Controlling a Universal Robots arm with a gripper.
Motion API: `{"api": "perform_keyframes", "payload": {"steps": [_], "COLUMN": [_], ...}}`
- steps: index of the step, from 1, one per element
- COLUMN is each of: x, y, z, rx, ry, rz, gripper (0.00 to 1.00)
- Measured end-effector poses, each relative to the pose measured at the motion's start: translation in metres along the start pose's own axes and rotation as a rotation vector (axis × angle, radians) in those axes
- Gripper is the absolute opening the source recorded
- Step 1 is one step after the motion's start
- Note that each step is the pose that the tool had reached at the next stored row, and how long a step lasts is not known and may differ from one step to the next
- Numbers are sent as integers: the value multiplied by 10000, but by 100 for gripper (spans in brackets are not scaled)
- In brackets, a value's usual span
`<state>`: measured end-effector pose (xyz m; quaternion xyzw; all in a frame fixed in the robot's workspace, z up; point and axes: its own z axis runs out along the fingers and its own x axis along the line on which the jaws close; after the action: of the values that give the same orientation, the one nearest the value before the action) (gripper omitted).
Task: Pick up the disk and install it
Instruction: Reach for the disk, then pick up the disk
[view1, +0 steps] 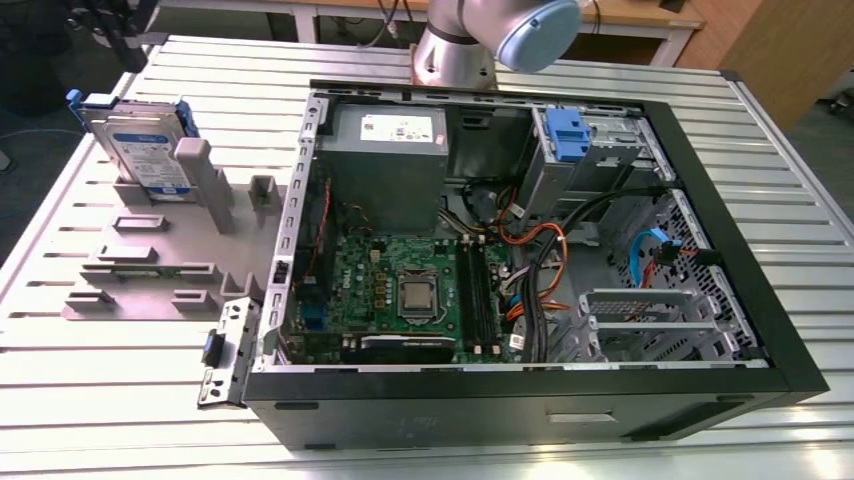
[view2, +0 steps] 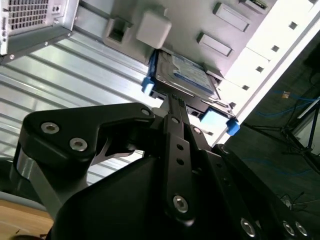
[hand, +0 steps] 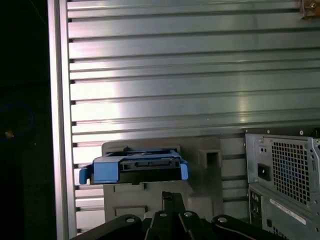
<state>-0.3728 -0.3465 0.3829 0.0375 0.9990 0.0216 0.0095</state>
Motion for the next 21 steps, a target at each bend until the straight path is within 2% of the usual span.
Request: {"api": "perform_keyframes", "payload": {"steps": [8,13,16,21], "x": [334,496,548,565], "y": [-17,-10,-10,-11], "z": [40,62,69,71], "rx": [8,12,14,14], "ry": [95,152,171,173], "rz": [4,6,7,8], "gripper": [11,11,11,11]}}
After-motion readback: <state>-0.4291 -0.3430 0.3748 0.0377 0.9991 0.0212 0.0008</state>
